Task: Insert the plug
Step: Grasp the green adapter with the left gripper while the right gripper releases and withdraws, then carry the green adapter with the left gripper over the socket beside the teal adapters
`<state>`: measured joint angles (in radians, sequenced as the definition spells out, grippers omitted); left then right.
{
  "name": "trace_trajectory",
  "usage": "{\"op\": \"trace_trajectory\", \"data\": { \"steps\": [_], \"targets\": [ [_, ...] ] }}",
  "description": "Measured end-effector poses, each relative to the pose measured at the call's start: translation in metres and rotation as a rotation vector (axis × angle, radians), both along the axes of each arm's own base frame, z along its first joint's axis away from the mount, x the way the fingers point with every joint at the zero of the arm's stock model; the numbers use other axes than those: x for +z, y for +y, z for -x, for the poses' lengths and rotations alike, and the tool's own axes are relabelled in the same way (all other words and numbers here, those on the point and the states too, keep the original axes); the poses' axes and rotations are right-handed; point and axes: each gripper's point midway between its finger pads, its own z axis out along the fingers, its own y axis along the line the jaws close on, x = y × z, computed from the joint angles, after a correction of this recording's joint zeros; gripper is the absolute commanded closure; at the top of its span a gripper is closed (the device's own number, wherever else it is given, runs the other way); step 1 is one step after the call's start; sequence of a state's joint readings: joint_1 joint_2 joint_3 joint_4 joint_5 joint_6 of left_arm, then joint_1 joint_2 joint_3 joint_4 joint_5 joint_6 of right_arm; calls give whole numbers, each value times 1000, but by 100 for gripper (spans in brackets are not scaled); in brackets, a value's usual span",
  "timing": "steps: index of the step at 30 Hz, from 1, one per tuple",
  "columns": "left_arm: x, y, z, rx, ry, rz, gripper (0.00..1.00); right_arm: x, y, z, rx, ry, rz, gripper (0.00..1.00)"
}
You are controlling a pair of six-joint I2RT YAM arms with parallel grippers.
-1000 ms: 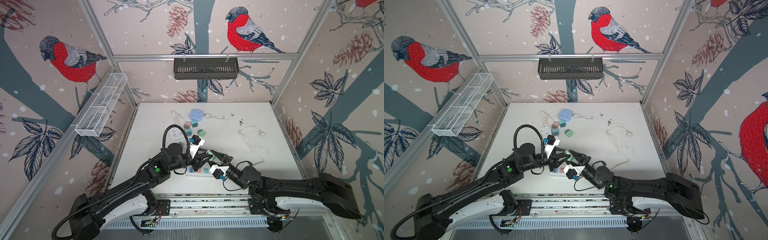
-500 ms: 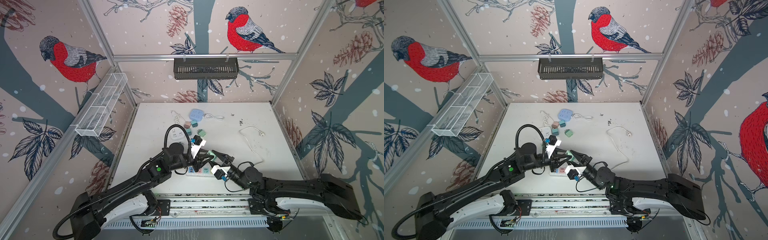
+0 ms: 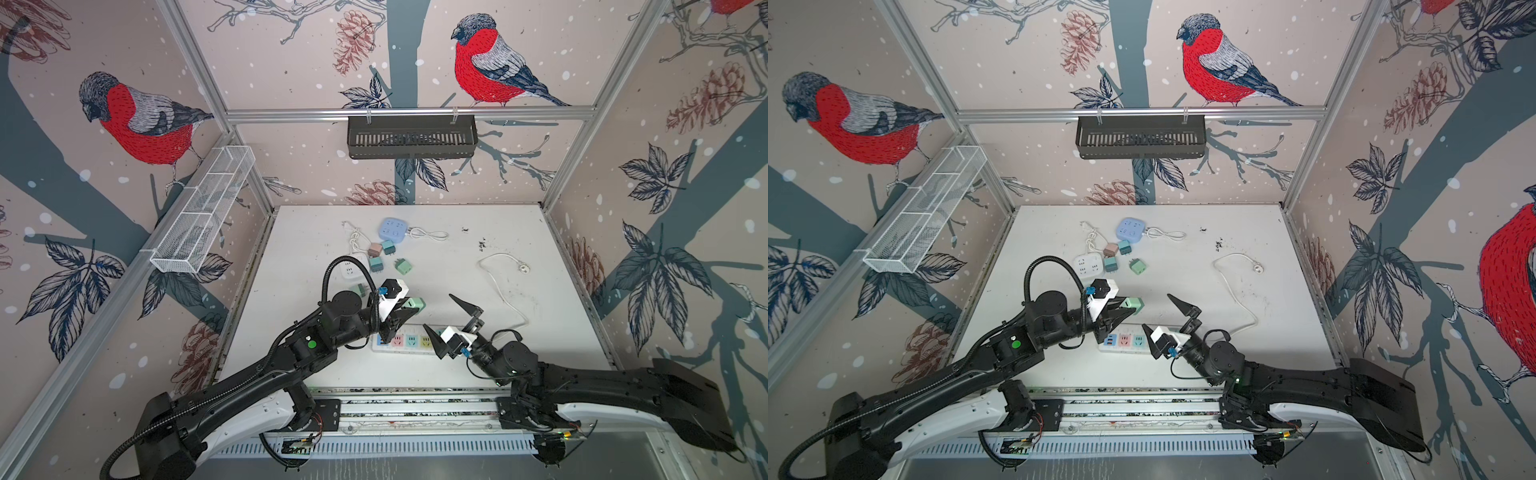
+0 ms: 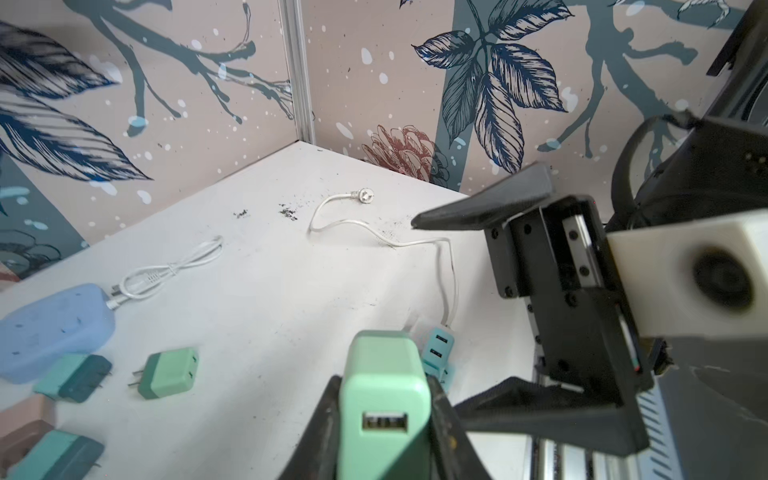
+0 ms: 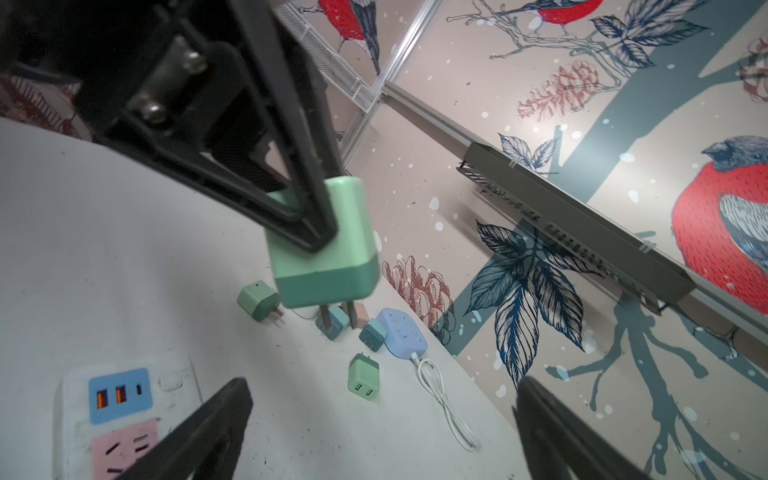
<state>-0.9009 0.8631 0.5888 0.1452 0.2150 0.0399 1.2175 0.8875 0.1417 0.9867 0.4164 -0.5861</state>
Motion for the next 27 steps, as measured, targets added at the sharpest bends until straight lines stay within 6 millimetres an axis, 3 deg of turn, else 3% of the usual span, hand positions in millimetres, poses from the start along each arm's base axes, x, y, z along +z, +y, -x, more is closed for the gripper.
{"op": "trace_trajectory", "data": {
  "steps": [2, 5, 12, 17, 19, 23, 27],
  "targets": [
    [-6, 4, 0, 0, -55, -38, 100, 6, -16, -13, -45, 46, -78, 0],
    [-25, 8, 2, -21, -132, -130, 100, -1, -52, -43, -162, 137, -187, 0],
    [-58, 0, 17, -152, -192, -259, 100, -26, -154, -114, -538, 366, -474, 0],
    [-80, -12, 20, -219, -162, -339, 100, -63, -210, -141, -738, 511, -600, 0],
    [-92, -19, 20, -246, -135, -387, 100, -74, -216, -145, -754, 563, -628, 0],
    [-115, -39, 24, -315, -77, -500, 100, -82, -210, -150, -727, 627, -648, 0],
    [-136, -46, 14, -309, -31, -598, 100, -87, -208, -154, -728, 659, -653, 0]
  ]
}}
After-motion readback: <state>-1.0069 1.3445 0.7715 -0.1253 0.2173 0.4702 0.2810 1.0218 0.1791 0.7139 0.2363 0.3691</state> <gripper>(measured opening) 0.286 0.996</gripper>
